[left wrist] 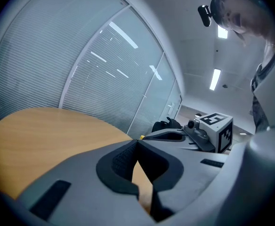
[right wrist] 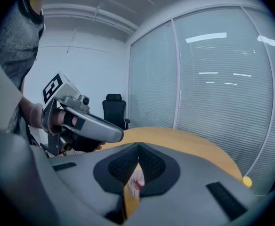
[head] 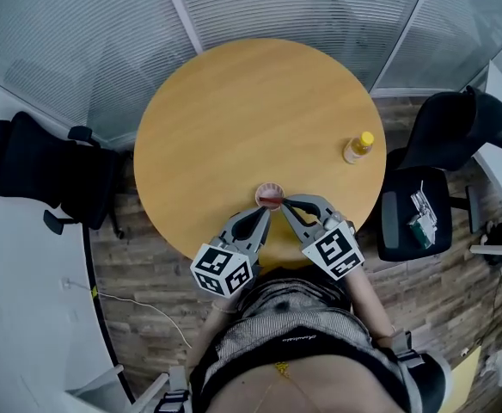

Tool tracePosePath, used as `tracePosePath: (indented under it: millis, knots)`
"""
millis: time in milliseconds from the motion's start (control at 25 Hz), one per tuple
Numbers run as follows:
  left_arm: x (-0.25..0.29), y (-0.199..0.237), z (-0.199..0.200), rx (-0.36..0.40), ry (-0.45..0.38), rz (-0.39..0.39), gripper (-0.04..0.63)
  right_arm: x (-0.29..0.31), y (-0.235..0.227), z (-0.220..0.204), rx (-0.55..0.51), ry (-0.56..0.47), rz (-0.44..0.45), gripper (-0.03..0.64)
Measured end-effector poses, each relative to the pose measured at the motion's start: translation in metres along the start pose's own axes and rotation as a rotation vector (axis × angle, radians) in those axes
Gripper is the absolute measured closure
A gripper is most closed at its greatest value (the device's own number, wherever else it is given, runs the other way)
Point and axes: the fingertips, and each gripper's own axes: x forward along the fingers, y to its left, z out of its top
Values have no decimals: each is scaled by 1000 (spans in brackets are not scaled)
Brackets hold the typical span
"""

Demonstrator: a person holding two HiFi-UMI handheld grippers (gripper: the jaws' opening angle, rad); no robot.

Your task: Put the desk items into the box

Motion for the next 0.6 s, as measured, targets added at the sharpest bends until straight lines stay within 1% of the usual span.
tracePosePath:
  millis: [280,520,600]
  knots:
    - [-2,-11,26,32,-93,10,577,-12,-3,32,-18,-123,-29,595]
    - [-5,-17,42,58,-140,20,577,-17,-4,50,-51,-169,-21,595]
    - [-7,-20,47,64,-156,22,577,-19,-3,56,-48,-185,-13,595]
